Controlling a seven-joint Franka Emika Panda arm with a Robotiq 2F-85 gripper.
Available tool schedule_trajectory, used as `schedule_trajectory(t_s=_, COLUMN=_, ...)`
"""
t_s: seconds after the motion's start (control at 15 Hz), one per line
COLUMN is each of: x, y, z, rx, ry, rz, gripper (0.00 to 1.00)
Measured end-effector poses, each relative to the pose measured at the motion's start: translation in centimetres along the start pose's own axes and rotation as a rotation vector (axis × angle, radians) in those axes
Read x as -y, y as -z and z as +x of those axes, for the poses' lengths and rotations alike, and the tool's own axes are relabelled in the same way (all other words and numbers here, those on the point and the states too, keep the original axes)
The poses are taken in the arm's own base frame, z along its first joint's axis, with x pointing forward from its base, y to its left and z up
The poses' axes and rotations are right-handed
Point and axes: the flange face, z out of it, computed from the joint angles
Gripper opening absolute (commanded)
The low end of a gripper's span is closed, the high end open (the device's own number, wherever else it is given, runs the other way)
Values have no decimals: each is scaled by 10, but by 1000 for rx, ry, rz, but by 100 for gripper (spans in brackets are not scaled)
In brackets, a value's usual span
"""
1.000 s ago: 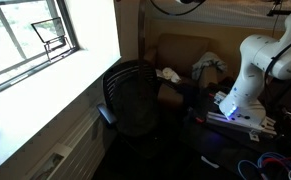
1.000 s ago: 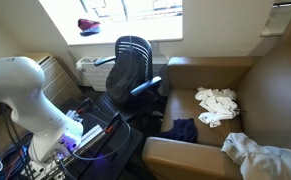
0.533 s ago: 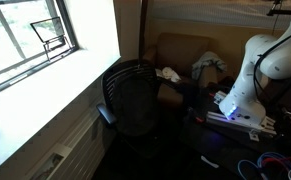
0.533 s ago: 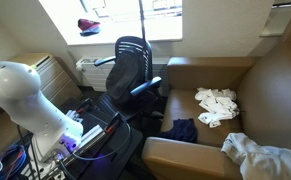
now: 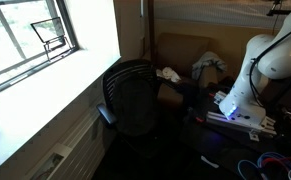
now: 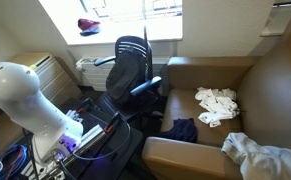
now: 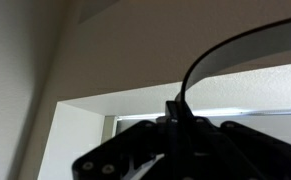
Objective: Take the belt off the seat and put it on the back of the chair
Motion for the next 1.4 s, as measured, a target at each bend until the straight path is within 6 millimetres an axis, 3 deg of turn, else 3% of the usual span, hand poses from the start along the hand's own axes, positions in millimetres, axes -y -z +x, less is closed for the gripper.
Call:
schedule_trajectory(t_s=0.27, x=-14, y=-16, z=-21, rx=87, ry=-6, rz=-110, gripper=1)
schedule_trajectory(t_s=0.4, x=-20, y=-29, z=-20, rx=108, ry=-38, rz=-179, gripper=1)
schedule_trajectory(t_s=0.6, x=-10, y=-47, z=16, rx=61, ry=-102, rz=-219, gripper=1)
schedule_trajectory(t_s=1.0, x=69, y=-65, z=106, rx=-32, ry=-184, rz=-180, gripper=1)
schedule_trajectory(t_s=1.2, x=101, y=-65, z=127, rx=-40, ry=-217, rz=-133, gripper=4)
schedule_trajectory(t_s=1.4, x=101, y=-65, z=127, rx=-39, ry=-219, rz=-135, gripper=1)
